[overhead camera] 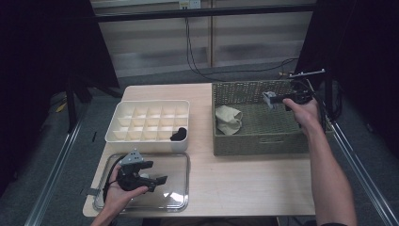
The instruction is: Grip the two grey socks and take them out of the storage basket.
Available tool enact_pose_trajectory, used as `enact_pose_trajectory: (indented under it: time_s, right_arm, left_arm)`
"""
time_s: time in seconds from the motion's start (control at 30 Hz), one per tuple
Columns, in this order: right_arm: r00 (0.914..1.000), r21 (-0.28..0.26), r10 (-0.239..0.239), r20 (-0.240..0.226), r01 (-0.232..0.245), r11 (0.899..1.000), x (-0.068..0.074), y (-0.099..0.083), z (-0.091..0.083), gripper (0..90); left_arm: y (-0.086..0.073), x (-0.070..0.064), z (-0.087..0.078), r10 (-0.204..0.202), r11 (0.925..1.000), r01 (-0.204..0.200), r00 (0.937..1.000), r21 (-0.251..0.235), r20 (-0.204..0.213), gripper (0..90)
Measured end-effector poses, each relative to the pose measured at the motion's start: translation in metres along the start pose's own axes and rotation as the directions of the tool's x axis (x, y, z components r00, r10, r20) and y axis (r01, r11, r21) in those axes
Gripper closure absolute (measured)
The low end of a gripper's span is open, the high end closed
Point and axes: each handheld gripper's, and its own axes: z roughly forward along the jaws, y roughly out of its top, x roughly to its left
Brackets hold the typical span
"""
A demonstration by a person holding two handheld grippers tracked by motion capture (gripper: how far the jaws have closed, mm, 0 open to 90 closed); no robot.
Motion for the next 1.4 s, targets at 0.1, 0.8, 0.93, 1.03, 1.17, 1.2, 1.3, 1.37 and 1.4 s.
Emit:
enact_pose_trajectory:
  time_s: [0.1,0.8,0.93,1.03,1.17,1.2,1.3,1.37,1.4]
  right_arm:
    - [0.9997,-0.022,-0.001,-0.024,0.0,1.0,0.005,-0.004,-0.003,87.8]
    - [0.9863,-0.145,-0.071,-0.149,0.049,0.988,0.058,-0.02,-0.031,87.9]
    - [0.9832,-0.142,-0.085,-0.161,0.062,0.988,0.065,-0.026,-0.035,87.8]
    - [0.9811,-0.168,-0.102,-0.164,0.074,0.983,0.07,-0.032,-0.041,87.8]
    - [0.979,-0.19,-0.113,-0.17,0.08,0.978,0.075,-0.039,-0.048,87.8]
    - [0.9779,-0.198,-0.115,-0.174,0.08,0.977,0.076,-0.04,-0.049,87.9]
    - [0.9738,-0.211,-0.127,-0.189,0.087,0.974,0.08,-0.043,-0.054,87.8]
    - [0.9717,-0.219,-0.131,-0.197,0.086,0.972,0.084,-0.045,-0.057,87.8]
    - [0.9698,-0.221,-0.137,-0.202,0.091,0.971,0.086,-0.046,-0.058,87.8]
  left_arm:
    - [0.0,0.0,-0.001,0.003,1.0,-0.003,1.0,0.003,-0.005,13.2]
    - [-0.001,-0.002,-0.001,0.011,0.9999,-0.011,0.9998,-0.002,-0.017,13.1]
    - [-0.001,-0.002,0.0,0.01,1.0,-0.01,0.9998,0.001,-0.019,13.2]
    - [-0.001,-0.002,0.0,0.01,0.9999,-0.01,0.9998,-0.001,-0.019,13.2]
    - [-0.001,-0.002,0.0,0.012,0.9999,-0.012,0.9997,-0.001,-0.021,13.2]
    - [-0.001,-0.002,0.0,0.013,0.9999,-0.013,0.9997,0.0,-0.022,13.2]
    - [0.0,-0.003,0.001,0.011,0.9999,-0.011,0.9997,0.001,-0.023,13.2]
    - [0.0,-0.003,0.001,0.009,1.0,-0.009,0.9997,-0.002,-0.022,13.2]
    - [0.0,-0.003,0.002,0.007,1.0,-0.007,0.9997,-0.004,-0.022,13.2]
